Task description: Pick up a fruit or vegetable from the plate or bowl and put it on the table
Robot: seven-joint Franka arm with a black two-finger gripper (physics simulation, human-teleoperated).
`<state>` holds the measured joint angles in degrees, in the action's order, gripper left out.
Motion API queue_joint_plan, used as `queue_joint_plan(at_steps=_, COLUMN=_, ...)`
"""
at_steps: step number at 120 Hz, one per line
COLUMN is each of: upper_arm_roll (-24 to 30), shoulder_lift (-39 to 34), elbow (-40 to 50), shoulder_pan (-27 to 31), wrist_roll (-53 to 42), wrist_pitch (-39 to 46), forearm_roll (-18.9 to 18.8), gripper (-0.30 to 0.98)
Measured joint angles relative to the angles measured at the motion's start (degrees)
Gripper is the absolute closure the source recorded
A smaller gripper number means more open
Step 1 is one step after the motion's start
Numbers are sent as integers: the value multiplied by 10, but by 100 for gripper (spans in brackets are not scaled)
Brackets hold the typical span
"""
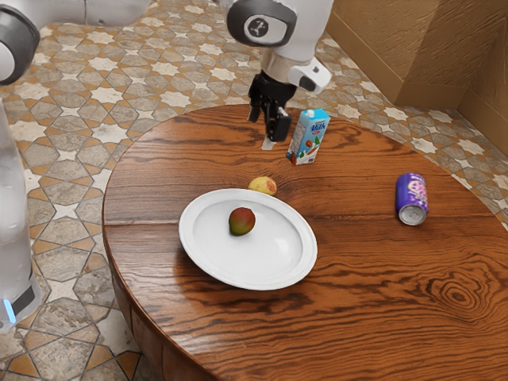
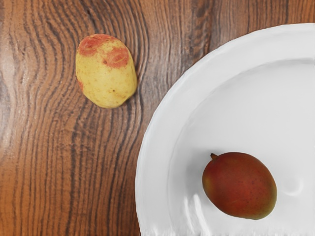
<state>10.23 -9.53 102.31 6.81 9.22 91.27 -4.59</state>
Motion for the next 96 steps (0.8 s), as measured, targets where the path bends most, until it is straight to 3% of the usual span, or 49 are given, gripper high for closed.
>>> queue_joint_plan(at_steps=36, upper_arm_roll=7, shoulder_lift=-36, elbow=101, shoulder_pan=2, wrist_roll=63, wrist_pitch=94, forearm_roll=53, gripper=0)
queue_joint_plan(at_steps=64, upper_arm_roll=10, shoulder_lift=-46, elbow=182, shoulder_pan=2, wrist_roll=105, wrist_pitch=149, forearm_roll=68, gripper=0)
queue_joint_plan(at_steps=96, upper_arm_roll=15, shoulder_lift=-37, elbow=198, shoulder_pan=2, wrist_roll=140, wrist_pitch=186, forearm_roll=80, gripper=0)
